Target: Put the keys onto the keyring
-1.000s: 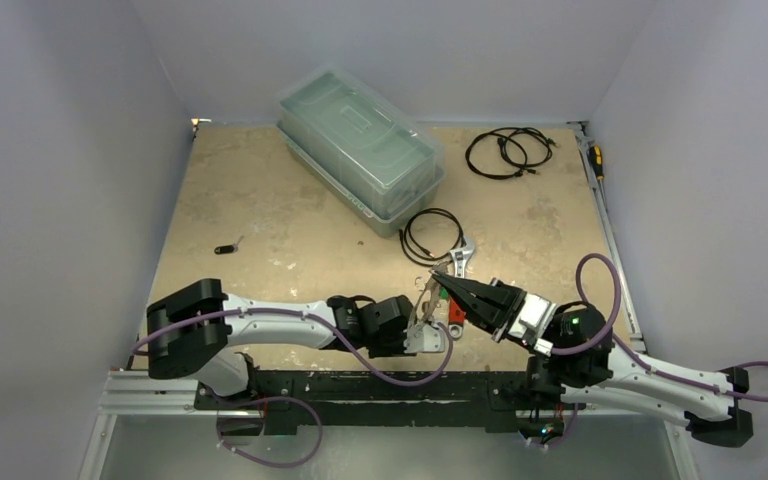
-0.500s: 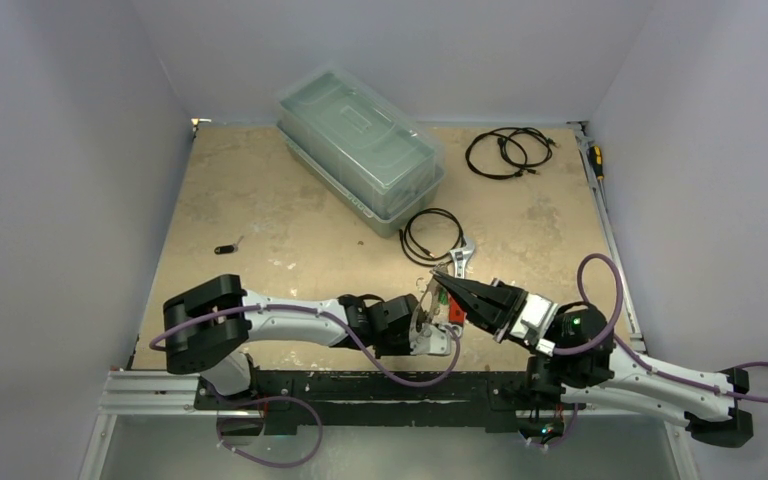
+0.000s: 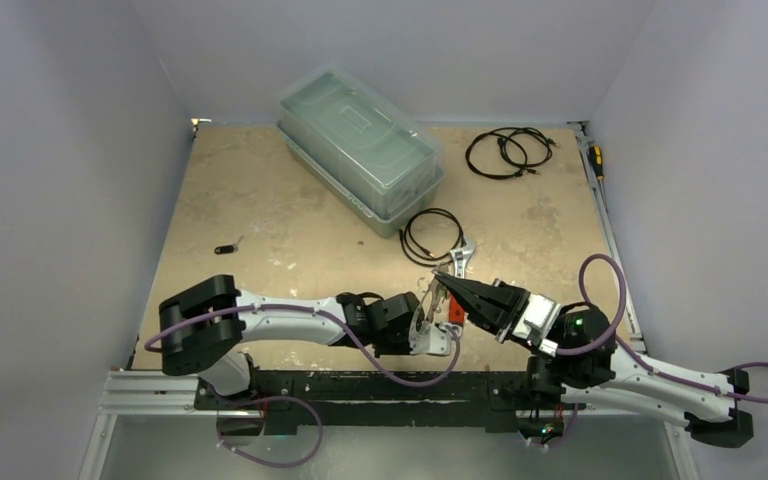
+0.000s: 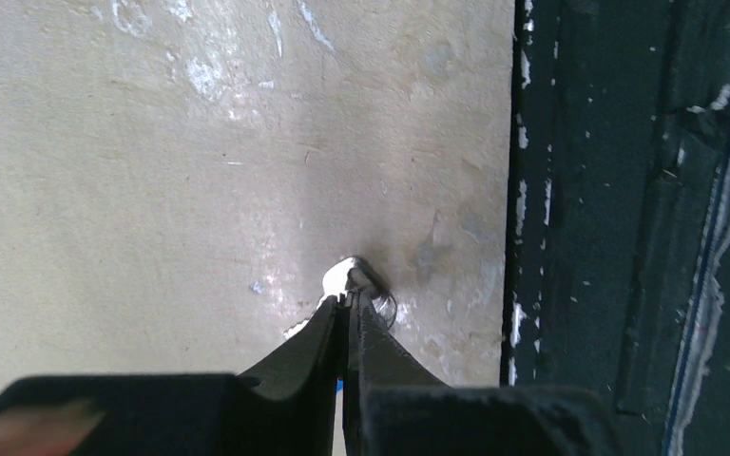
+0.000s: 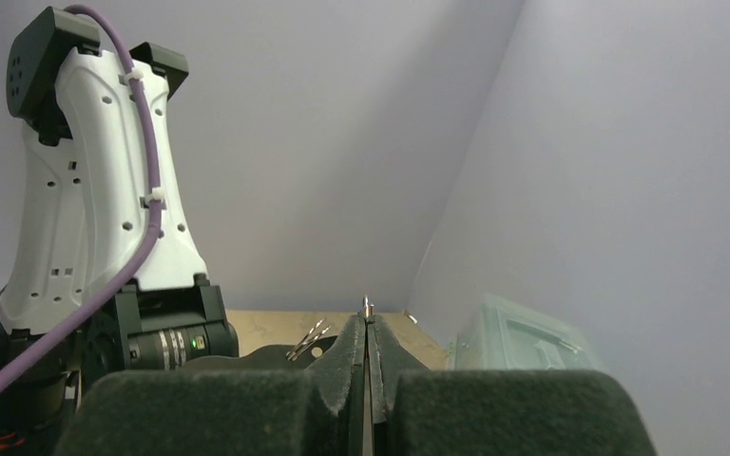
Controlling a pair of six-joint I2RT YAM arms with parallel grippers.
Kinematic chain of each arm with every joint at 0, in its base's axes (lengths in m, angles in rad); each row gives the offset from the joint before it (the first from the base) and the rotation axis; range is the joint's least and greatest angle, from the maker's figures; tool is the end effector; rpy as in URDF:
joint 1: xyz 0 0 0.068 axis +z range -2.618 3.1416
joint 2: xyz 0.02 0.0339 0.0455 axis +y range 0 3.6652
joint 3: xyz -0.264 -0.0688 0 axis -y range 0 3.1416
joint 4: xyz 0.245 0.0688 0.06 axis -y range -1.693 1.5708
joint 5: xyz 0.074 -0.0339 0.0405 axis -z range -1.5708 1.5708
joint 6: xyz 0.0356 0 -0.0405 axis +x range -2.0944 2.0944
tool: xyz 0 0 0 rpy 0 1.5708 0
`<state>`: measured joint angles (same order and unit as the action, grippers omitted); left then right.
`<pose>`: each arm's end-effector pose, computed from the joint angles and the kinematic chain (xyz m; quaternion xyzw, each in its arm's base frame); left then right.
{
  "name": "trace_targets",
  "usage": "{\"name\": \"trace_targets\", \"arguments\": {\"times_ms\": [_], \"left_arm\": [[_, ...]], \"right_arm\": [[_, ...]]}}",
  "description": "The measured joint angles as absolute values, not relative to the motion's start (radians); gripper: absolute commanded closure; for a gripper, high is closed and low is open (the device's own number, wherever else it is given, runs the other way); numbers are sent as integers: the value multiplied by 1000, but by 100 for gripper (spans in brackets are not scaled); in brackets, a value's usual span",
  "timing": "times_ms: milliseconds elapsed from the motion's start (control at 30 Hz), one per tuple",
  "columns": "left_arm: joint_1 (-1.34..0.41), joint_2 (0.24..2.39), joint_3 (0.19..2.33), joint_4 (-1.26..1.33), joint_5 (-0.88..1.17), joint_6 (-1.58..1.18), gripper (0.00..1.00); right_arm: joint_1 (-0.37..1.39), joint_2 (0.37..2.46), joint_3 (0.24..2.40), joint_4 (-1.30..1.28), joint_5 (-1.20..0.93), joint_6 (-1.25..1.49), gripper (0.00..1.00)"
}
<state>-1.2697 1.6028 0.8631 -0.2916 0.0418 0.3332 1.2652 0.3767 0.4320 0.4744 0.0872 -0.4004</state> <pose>0.0894 -0.2928 0.1625 0.6961 0.6664 -0.1382 0.2287 0.0361 0.1042 0.3394 -0.3422 0.3623 0.3435 0.7960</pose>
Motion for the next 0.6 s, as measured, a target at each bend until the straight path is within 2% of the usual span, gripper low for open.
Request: {"name": "trace_targets", "arguments": {"times_ms": [300,433,467,600], "left_arm": [[-1270,1382,850,-326,46,322,100],[-1270,1337,837,-321,47,308,47],[-1270,1339,831,-319,47,304,37],[-1270,1396,820,-313,49,289,35]], "right_arm": [[1268,371,438,521,88,-402,100],[1268,373,438,524,89,-402,100],[1268,373,438,524,88,-401,100],[1268,372,438,508,88,-401,100]]}}
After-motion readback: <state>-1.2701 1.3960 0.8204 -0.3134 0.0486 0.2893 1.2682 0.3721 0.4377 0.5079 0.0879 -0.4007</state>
